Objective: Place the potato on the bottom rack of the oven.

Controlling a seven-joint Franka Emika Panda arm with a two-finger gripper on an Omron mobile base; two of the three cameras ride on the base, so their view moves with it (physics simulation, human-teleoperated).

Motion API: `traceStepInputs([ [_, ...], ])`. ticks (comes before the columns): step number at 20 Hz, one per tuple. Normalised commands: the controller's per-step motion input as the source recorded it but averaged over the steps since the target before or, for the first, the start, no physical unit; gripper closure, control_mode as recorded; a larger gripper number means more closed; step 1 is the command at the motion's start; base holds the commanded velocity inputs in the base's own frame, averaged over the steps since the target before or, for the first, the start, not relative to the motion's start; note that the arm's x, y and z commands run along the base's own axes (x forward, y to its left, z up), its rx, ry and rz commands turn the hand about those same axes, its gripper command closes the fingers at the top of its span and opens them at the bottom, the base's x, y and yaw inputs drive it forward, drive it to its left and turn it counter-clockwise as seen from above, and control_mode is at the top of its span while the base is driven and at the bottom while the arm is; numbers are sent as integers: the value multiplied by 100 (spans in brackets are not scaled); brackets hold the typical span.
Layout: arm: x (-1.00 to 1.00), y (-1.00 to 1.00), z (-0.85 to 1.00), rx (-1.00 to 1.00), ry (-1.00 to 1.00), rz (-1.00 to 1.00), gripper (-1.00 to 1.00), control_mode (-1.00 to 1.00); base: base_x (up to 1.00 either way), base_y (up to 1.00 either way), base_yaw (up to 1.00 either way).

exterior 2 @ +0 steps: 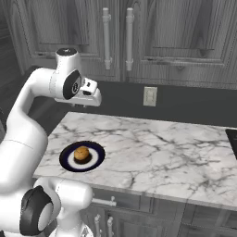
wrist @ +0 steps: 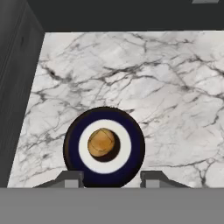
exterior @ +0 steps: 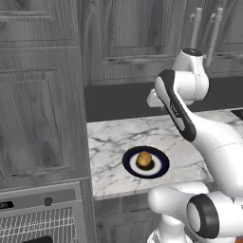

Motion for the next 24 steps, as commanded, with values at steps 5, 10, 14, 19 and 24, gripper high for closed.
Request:
traceStepInputs([
  [5,-4,16,-17,0,2,0,-100,-100,0,0,0],
  [10,-5,52,-50,-1,10,-3,-100,-100,0,0,0],
  [14,0,48,-59,-1,14,-3,-100,-100,0,0,0],
  [19,0,4,-78,0,9,-1,-100,-100,0,0,0],
  [24,0,0,-85,0,2,0,-100,-100,0,0,0],
])
